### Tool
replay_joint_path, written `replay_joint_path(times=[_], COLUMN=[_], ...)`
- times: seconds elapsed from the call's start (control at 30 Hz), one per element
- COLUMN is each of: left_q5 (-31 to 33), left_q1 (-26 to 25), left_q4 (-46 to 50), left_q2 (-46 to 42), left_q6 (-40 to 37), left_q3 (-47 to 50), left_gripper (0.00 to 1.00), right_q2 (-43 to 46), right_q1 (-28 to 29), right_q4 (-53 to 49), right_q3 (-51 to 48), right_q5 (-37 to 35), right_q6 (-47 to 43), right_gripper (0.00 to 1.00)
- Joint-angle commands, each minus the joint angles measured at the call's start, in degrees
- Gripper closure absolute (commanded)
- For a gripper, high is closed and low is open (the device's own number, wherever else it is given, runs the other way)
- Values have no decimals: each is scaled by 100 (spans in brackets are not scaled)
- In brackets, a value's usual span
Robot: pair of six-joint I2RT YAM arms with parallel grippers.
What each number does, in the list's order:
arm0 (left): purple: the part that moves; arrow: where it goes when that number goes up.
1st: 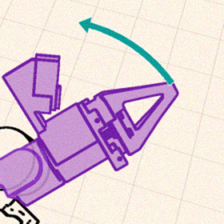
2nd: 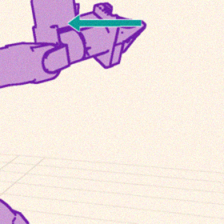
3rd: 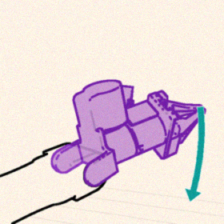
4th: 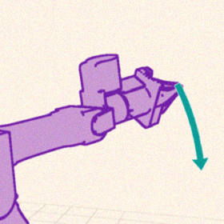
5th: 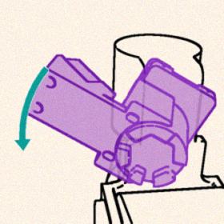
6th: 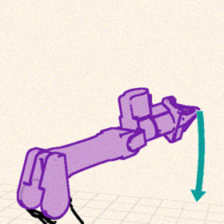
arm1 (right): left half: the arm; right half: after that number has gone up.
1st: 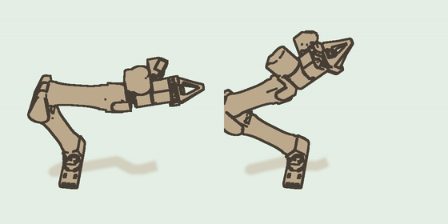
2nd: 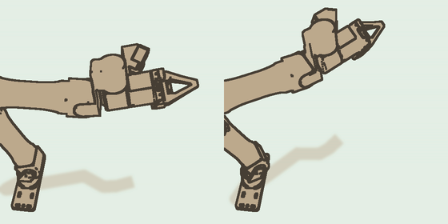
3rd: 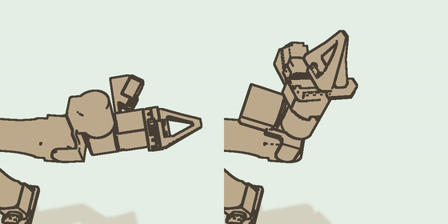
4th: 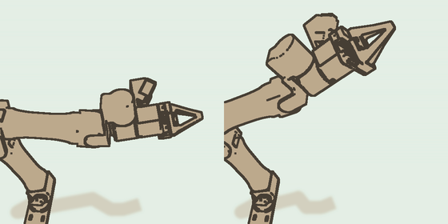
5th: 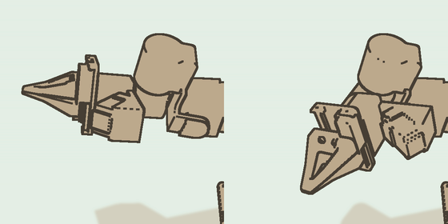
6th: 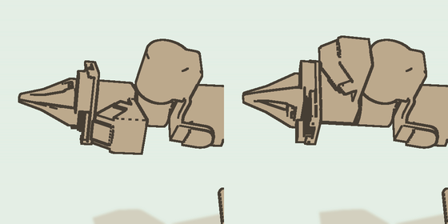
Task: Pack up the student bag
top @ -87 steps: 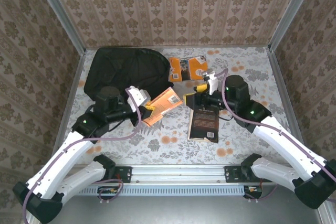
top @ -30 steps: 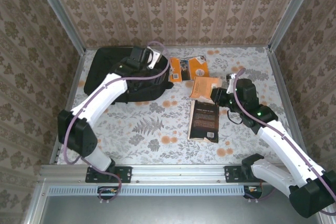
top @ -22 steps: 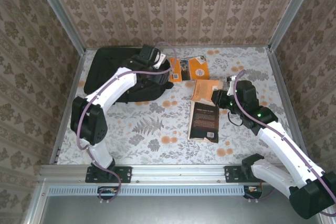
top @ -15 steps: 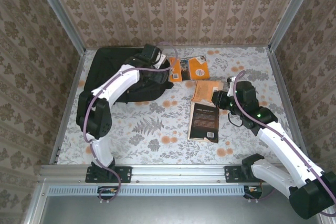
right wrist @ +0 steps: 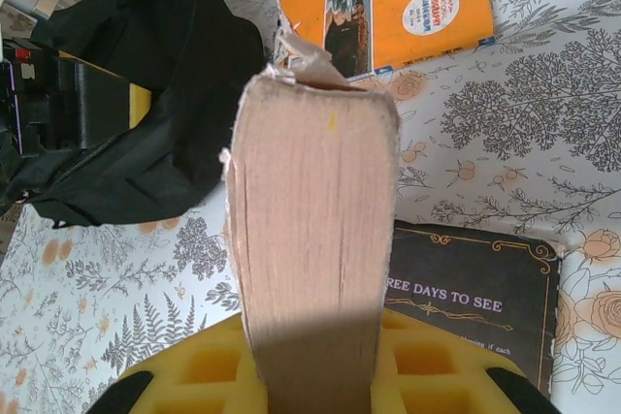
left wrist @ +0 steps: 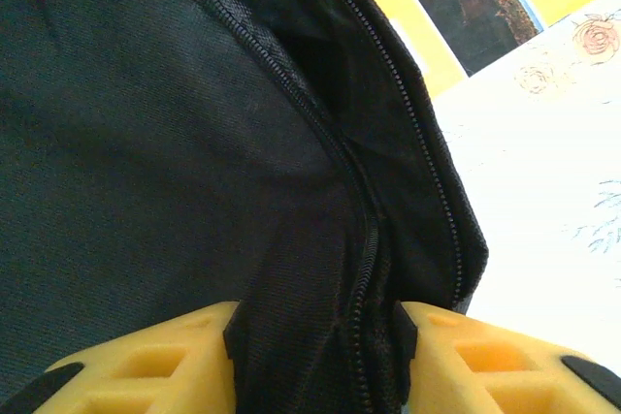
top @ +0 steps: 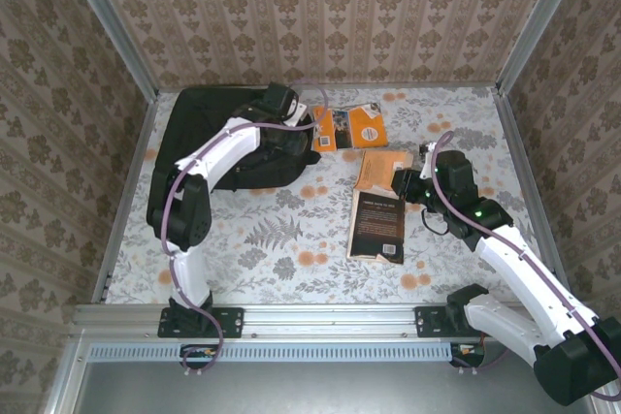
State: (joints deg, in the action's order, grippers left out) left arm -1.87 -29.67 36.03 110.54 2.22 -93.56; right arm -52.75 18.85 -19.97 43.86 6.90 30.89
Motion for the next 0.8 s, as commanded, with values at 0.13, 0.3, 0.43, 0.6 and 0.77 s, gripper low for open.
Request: replay_joint_path(times=[0.13,0.3,0.43,0.6,0.77], left_q5=[-523,-429,-234,-130,-203], left_q1=[161,216,222,195,143], left_q4=[328,220,202,167,156], left_q2=[170,-314,-886,-1703,-2425], left_q6=[211,297,303,373,503], left_q3=[-207,-215,-233,-40,312], left_gripper=[88,100,100,100,100], right_q2=[84,131,159,160,-55], right_q1=[-58,-64,-59,-55,-42], right_q4=[151,65,15,154,709], right_q3=[64,135,240,430,637], right_q5=[102,101,107,257,869], right_q6=[66,103,163,301,869], right_gripper=[100,100,100,100,100])
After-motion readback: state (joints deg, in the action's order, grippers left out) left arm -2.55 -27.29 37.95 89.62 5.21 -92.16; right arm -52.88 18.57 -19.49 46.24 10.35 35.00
